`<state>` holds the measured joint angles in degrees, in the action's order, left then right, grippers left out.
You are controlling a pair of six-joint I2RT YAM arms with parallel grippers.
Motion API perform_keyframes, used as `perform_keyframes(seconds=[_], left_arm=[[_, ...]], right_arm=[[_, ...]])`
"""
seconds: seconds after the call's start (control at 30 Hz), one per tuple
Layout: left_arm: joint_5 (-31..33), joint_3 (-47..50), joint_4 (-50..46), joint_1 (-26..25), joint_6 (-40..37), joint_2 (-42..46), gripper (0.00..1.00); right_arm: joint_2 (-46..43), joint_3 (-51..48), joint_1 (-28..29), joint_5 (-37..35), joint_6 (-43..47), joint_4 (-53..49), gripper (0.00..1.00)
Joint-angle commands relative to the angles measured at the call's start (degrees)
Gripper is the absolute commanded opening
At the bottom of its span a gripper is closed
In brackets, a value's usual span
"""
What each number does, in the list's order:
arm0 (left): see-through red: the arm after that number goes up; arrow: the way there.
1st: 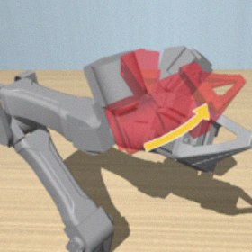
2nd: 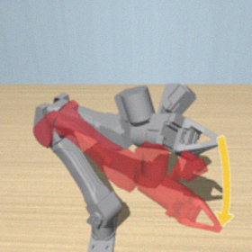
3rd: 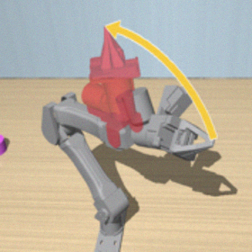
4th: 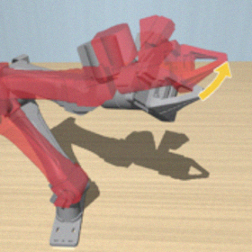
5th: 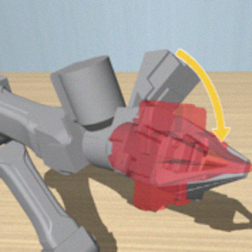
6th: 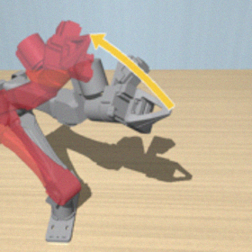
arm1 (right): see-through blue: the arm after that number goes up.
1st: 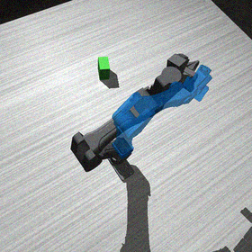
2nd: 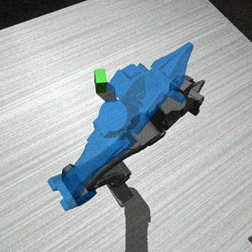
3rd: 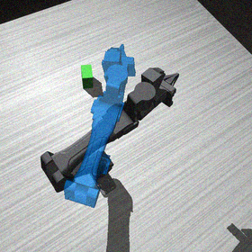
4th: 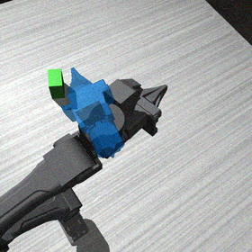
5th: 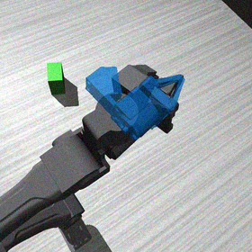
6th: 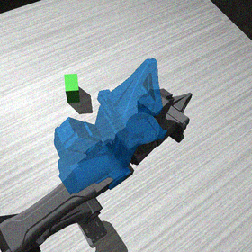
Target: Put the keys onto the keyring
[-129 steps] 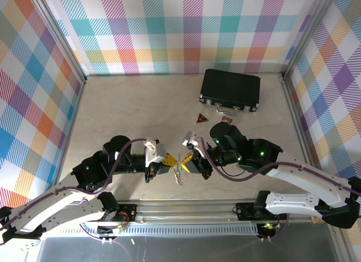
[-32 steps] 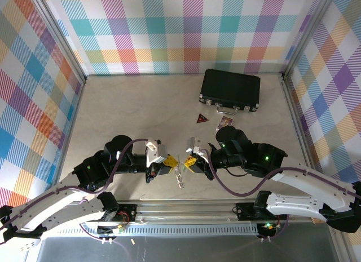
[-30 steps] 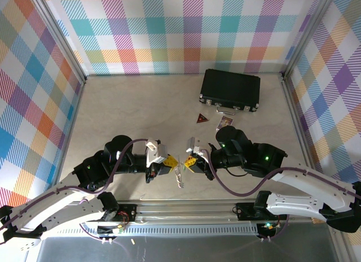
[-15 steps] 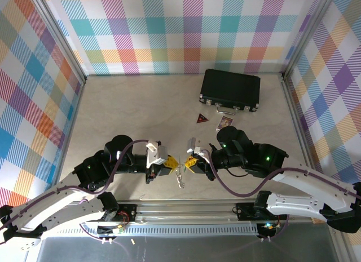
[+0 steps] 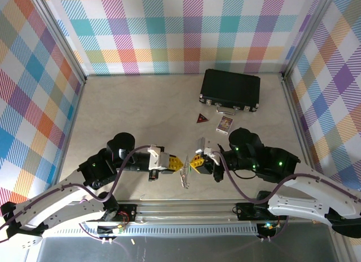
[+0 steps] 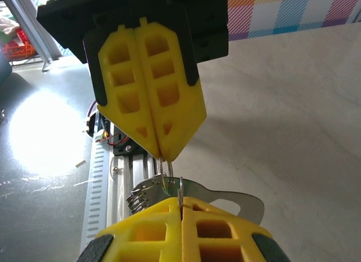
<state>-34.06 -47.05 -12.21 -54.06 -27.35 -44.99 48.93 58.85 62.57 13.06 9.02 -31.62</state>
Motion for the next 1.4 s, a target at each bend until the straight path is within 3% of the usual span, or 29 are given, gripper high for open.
perform_keyframes(seconds=[0.0,1.37], left_arm=[[-2.42,-1.66,1.28,0.93,-3.75,1.28,0.00],[1.50,0.18,3.64,1.07,-2.35,1.73,0.00]], right_arm=[[-2.86,-2.94,-0.16,-1.85,-1.58,3.35,0.00],[-2.54,-4.62,4.67,-6.29,-1.90,7.54,0.00]])
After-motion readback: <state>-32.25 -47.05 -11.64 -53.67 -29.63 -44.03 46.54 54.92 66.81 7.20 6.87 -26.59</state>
